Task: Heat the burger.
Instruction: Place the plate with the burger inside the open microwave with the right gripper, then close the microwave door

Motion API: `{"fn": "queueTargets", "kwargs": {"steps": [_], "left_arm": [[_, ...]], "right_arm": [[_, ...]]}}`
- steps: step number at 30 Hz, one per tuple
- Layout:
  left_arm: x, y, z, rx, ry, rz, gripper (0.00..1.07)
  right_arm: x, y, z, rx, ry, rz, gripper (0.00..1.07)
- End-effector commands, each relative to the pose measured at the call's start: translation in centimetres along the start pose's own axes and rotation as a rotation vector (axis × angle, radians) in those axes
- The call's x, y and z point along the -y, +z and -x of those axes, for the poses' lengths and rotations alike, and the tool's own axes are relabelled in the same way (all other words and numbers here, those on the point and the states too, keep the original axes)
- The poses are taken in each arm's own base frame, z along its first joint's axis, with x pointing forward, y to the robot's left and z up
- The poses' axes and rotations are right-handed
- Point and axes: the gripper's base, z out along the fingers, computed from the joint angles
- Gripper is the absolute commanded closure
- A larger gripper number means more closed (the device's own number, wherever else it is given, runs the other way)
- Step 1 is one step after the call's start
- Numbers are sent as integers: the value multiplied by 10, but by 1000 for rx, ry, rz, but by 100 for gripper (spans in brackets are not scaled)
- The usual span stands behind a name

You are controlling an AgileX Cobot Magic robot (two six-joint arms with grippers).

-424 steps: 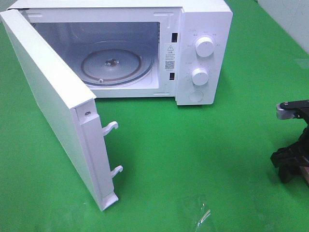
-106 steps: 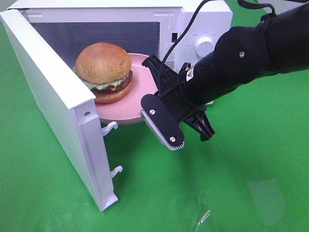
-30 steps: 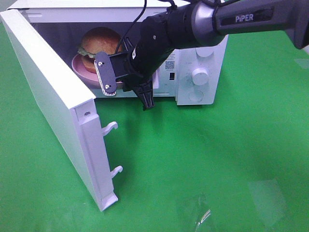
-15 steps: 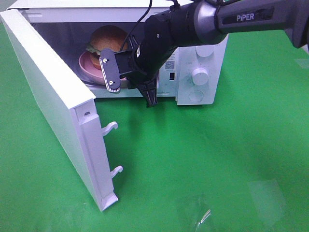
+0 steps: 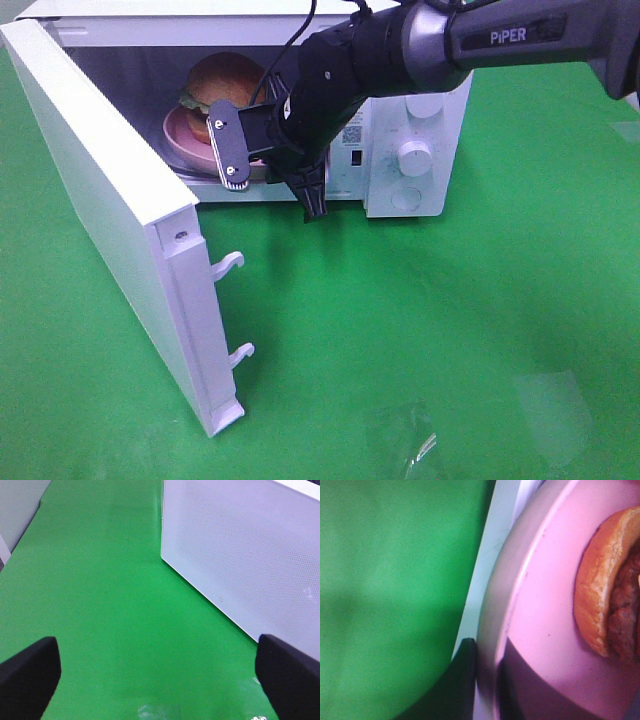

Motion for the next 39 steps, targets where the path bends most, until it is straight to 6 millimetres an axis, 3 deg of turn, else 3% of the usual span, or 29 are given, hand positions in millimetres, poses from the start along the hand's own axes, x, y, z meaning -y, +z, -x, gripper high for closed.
{"fn": "queueTargets", "kwargs": {"steps": [1, 25, 30, 32, 34, 39], "left_arm": [[0, -2, -1, 16, -1, 4, 9], [0, -2, -1, 16, -1, 4, 9], [0, -2, -1, 16, -1, 4, 9], [0, -2, -1, 16, -1, 4, 9], [0, -2, -1, 16, -1, 4, 9], [0, -2, -1, 16, -1, 4, 9]], "right_arm": [[16, -9, -3, 7, -31, -89, 103], [17, -9, 10, 35, -81, -119, 100], [16, -9, 10, 34, -78, -115, 93], [16, -9, 10, 34, -76, -114, 88], [16, -9, 10, 36, -40, -112, 77], [16, -10, 10, 38, -7, -111, 70]]}}
